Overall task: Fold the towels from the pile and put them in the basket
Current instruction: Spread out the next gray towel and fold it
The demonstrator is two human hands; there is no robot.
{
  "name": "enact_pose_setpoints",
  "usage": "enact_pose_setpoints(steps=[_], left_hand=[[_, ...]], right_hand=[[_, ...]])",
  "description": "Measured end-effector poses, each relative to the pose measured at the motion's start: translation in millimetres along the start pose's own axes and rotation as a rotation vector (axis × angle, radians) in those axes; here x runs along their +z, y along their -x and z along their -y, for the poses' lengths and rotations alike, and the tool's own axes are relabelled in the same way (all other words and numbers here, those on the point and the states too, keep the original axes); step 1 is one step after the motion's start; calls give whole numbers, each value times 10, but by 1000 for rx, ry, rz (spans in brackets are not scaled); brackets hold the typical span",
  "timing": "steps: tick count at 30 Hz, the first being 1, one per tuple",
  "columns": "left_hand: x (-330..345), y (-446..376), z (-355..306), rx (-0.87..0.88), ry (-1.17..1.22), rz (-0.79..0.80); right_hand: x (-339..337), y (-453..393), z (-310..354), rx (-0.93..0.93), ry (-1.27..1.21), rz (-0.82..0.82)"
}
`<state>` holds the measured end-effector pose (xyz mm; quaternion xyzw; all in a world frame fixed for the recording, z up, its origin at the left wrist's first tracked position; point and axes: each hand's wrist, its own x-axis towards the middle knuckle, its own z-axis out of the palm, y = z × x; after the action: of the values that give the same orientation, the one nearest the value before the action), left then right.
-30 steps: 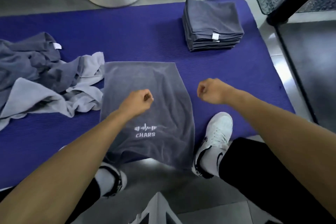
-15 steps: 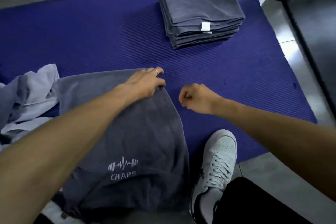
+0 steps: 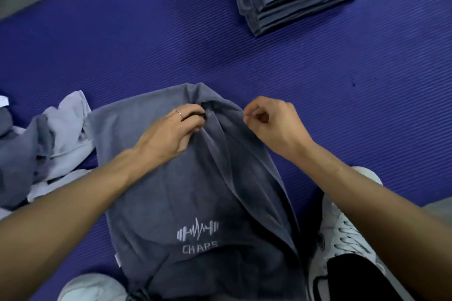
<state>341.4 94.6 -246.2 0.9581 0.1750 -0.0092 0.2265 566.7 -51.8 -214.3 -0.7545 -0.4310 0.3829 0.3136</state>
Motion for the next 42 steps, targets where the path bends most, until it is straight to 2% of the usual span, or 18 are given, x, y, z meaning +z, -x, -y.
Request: enact_pose_setpoints(steps=[4, 8, 13, 15, 17, 20, 22, 25, 27, 31, 34, 36, 37, 39, 40, 42], left_hand=[[-6, -11, 72, 25, 60, -5], [-34, 55, 164, 73, 19, 14], [28, 101, 114, 28, 0, -45], [64, 108, 59, 8, -5, -77], [79, 100, 17, -14, 10, -96], [68, 29, -66, -60, 102, -154], [58, -80, -170, -99, 185, -215], [64, -345, -304, -132, 241, -256], [95, -517, -312, -154, 205, -218], [176, -653, -220, -152, 98, -203], [208, -638, -218, -160, 122, -230], [183, -654, -255, -201, 193, -247], [160, -668, -268, -233, 230, -258], [114, -717, -254, -272, 236, -269], [93, -742, -233, -280, 212, -261], [69, -782, -188, -301, 177, -221]], right_hand=[[172, -128, 87, -105, 135, 67], [271, -190, 70, -101, 306, 139], [337, -207, 69, -150, 478, 153], [329, -231, 74, -152, 438, 131], [256, -244, 62, -85, 249, 103], [23, -202, 9, 40, 37, -39], [-163, -159, -88, 126, 12, -155], [-293, -152, -247, 200, 68, -200], [-280, -184, -303, 151, 131, -153], [-191, -266, -239, -83, 246, 27], [-195, -374, -216, -239, 431, 33], [-232, -451, -225, -276, 411, -12], [-276, -510, -211, -208, 304, -76], [-428, -646, -176, 78, 9, -204], [-507, -701, -180, 229, -87, -208], [-621, -761, -235, 404, -89, -121]])
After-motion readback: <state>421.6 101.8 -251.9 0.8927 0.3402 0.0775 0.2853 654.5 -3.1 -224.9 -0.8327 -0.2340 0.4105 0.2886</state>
